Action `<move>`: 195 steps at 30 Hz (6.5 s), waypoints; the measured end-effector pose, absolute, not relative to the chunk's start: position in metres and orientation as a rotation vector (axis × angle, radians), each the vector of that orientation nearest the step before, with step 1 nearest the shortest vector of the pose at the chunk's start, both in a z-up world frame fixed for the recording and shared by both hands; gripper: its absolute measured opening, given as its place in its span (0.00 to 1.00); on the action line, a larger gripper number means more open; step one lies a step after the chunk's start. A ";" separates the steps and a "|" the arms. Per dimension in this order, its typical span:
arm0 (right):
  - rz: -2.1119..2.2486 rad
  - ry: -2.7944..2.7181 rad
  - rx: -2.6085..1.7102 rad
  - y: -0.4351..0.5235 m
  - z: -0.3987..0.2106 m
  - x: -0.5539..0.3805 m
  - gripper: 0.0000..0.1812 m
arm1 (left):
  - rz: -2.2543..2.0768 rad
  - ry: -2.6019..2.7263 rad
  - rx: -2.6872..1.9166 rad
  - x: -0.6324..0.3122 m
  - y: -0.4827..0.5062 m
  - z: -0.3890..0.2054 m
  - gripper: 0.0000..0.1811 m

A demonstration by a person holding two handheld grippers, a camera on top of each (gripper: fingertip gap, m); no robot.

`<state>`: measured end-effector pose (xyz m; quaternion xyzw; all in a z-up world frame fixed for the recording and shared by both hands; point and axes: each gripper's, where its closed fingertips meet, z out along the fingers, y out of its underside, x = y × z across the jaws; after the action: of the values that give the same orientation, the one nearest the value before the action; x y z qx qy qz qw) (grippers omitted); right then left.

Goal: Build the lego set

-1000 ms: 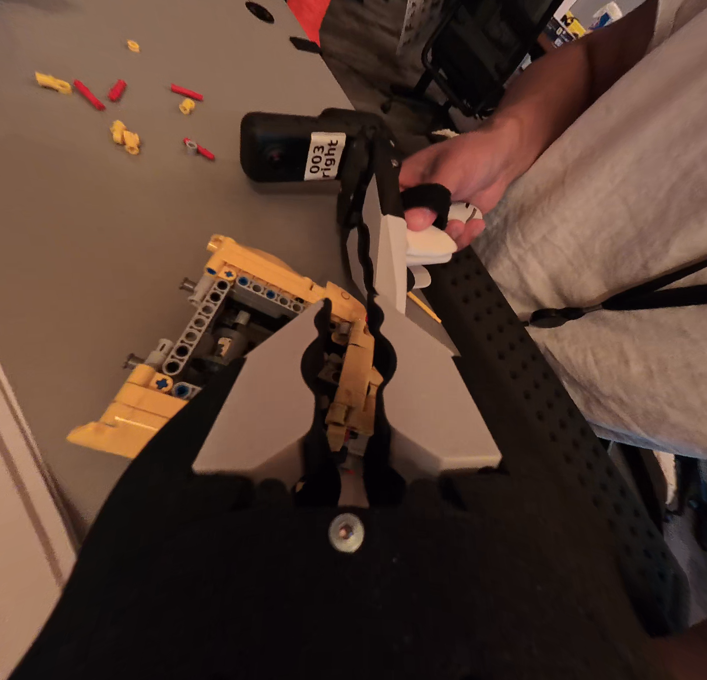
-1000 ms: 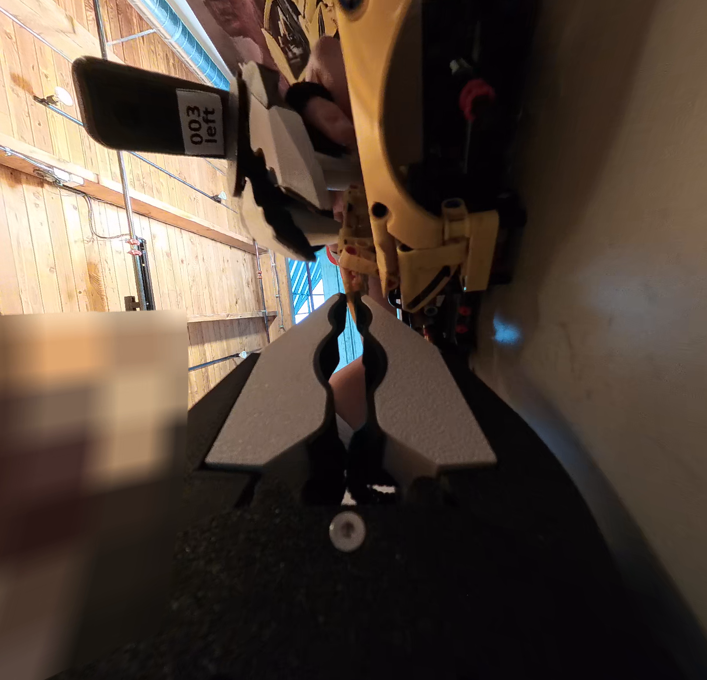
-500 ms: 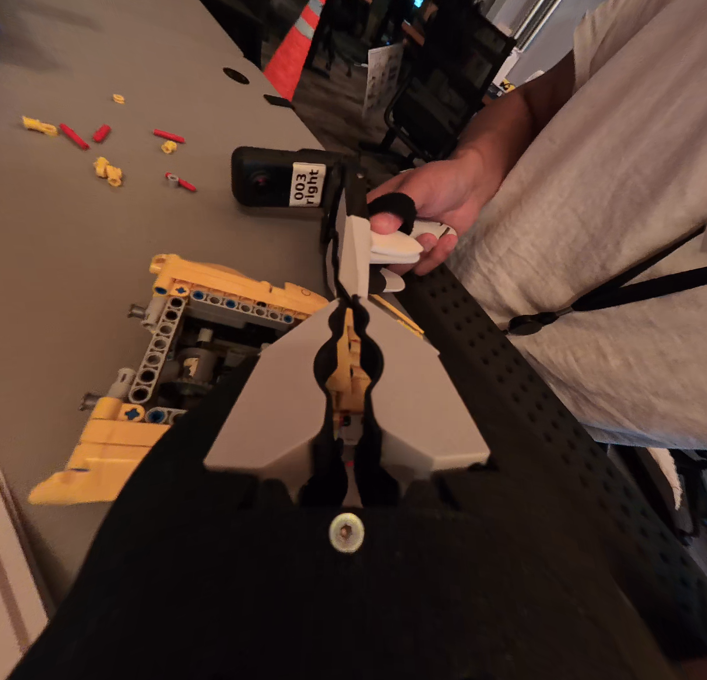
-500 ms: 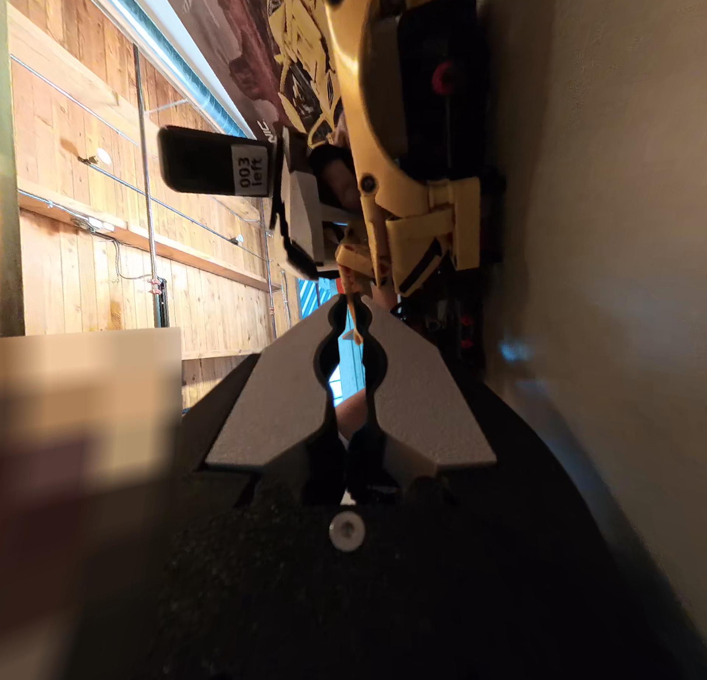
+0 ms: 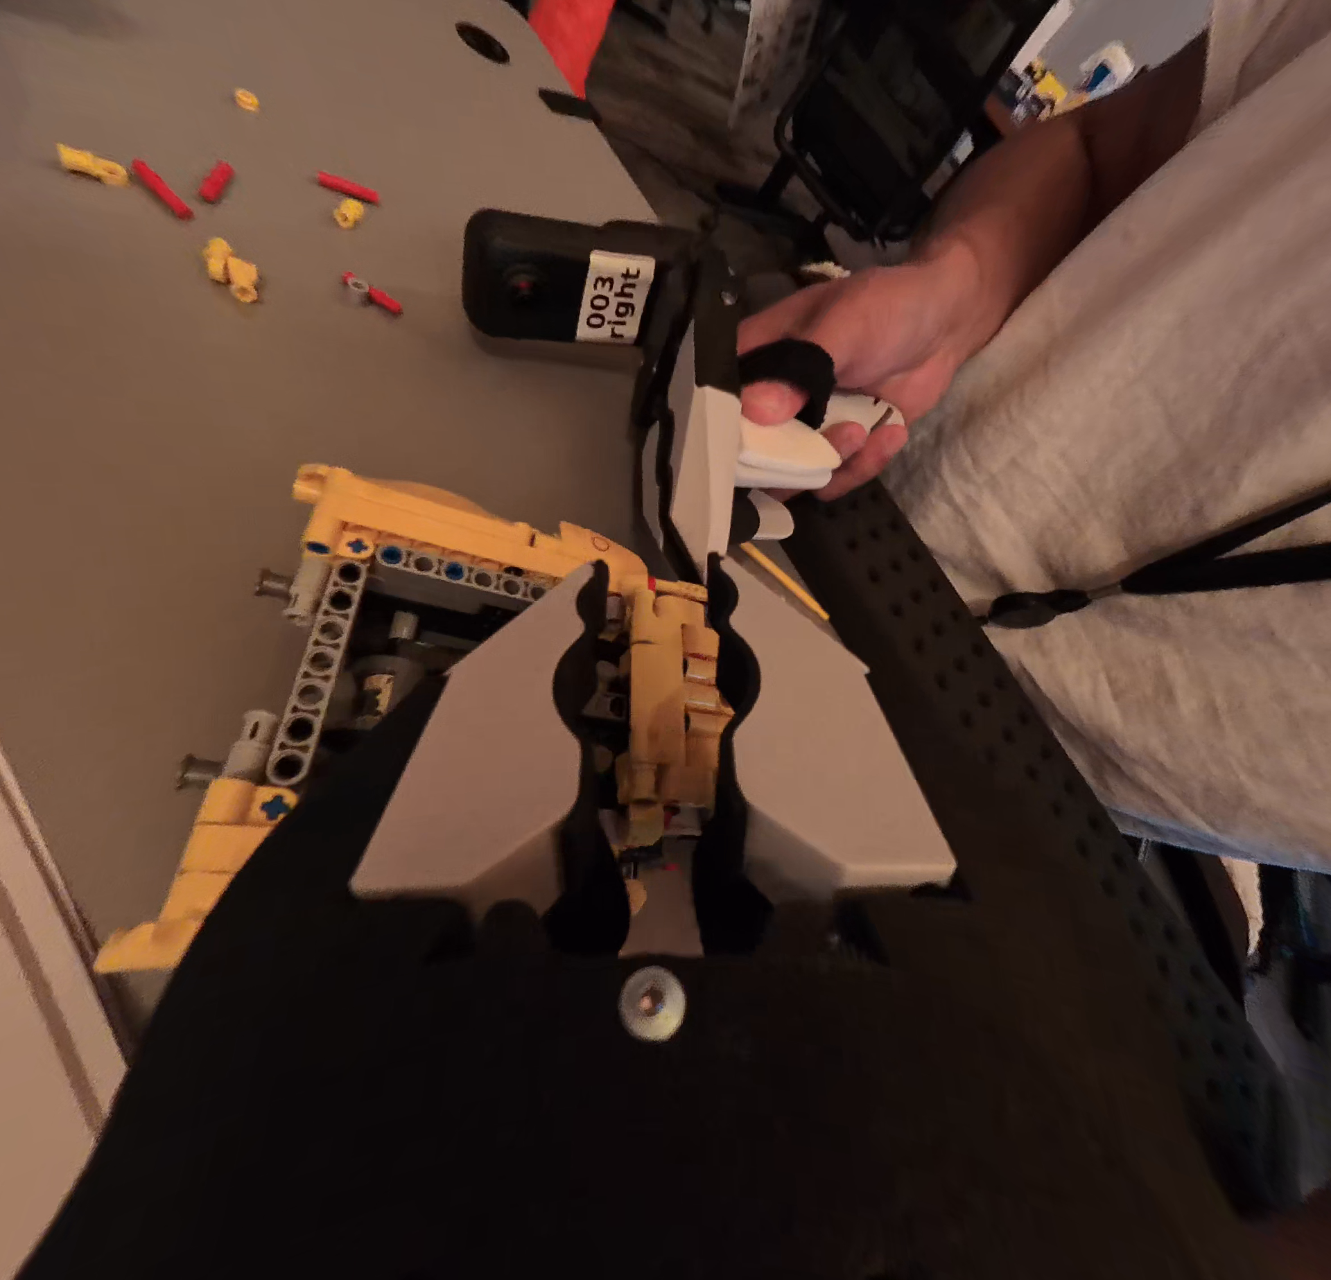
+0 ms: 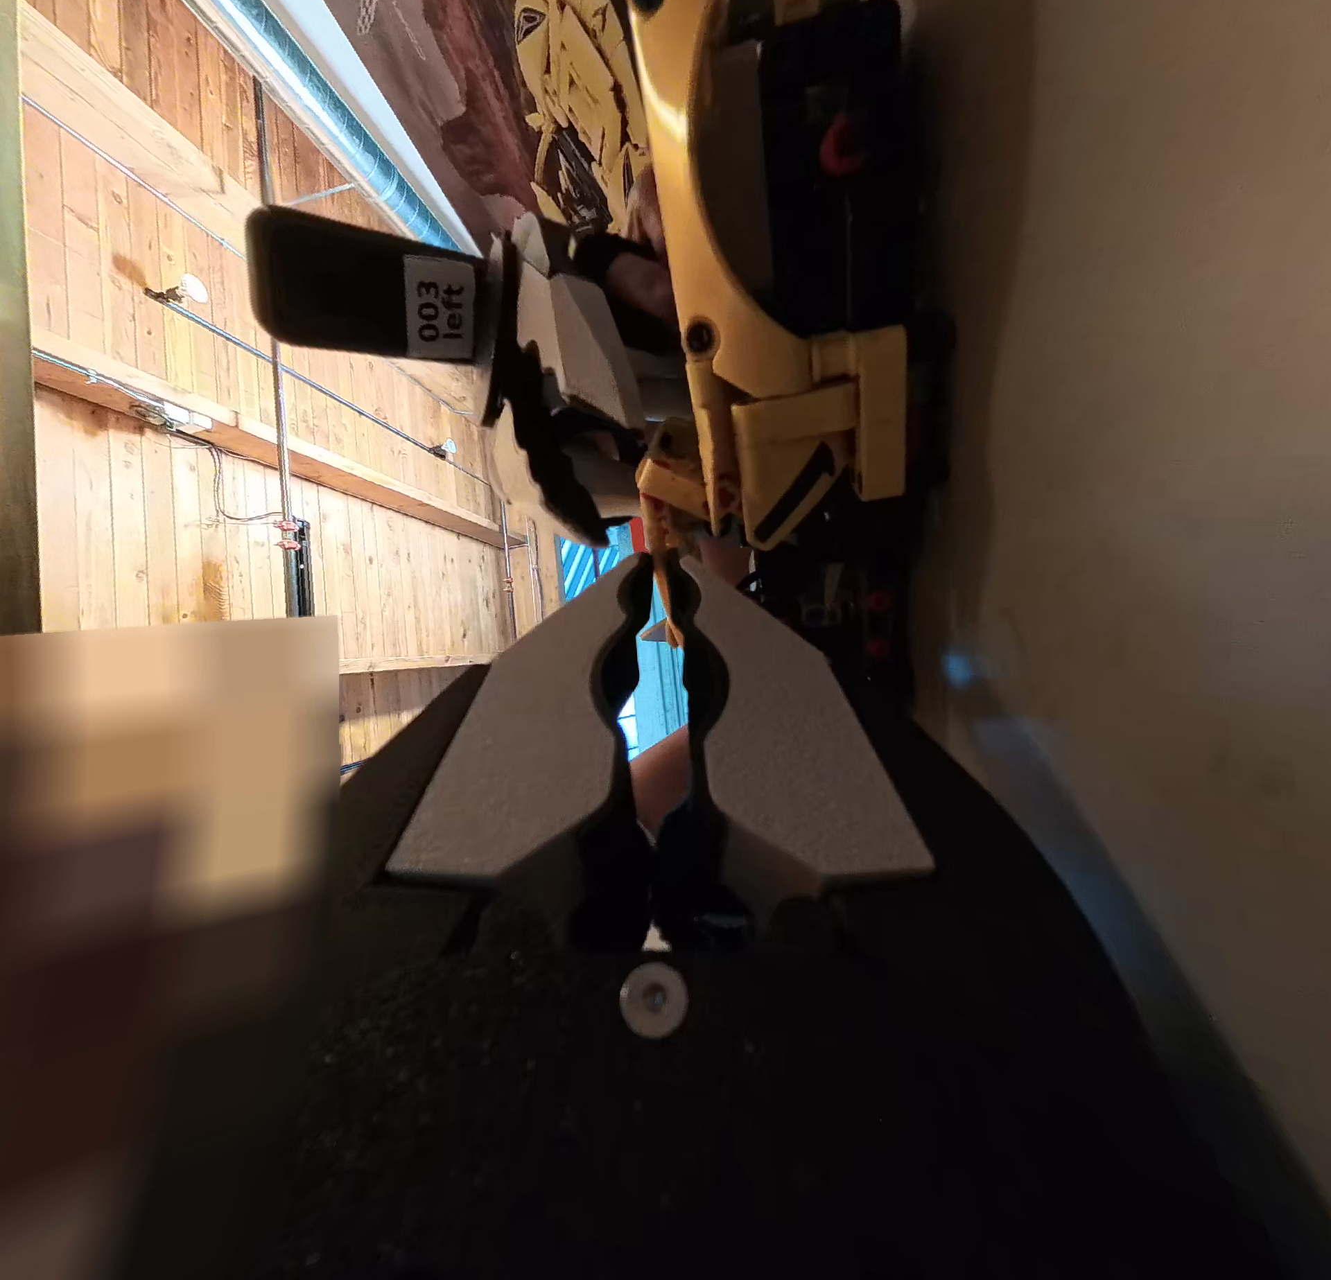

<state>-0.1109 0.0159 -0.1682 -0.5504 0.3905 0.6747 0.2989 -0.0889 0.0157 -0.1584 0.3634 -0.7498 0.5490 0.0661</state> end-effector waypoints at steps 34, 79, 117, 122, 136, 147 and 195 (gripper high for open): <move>1.468 0.794 -1.683 0.017 -0.168 -0.108 0.04 | 1.516 -2.443 1.103 -0.092 0.015 -0.170 0.12; 1.574 1.094 -1.468 0.023 -0.166 -0.093 0.01 | 1.503 -2.694 1.367 -0.067 0.023 -0.167 0.04; 1.418 1.023 -1.533 0.023 -0.170 -0.080 0.01 | 1.596 -2.324 1.485 -0.057 0.025 -0.167 0.04; 1.389 0.990 -1.544 0.022 -0.168 -0.080 0.01 | 1.589 -2.371 1.467 -0.058 0.024 -0.167 0.04; 1.442 1.031 -1.518 0.027 -0.168 -0.077 0.01 | 1.608 -2.364 1.489 -0.056 0.025 -0.166 0.04; 1.483 1.174 -1.414 0.027 -0.167 -0.069 0.01 | 1.849 -2.211 1.361 -0.057 0.015 -0.153 0.00; 1.509 0.369 -1.914 -0.017 -0.162 -0.058 0.02 | 0.935 -2.223 3.330 -0.138 -0.036 -0.174 0.23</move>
<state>-0.0577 -0.0172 -0.1624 -0.7325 0.1410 0.5773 0.3320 -0.1378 -0.0358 -0.1735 0.7165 -0.4784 0.2012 -0.4662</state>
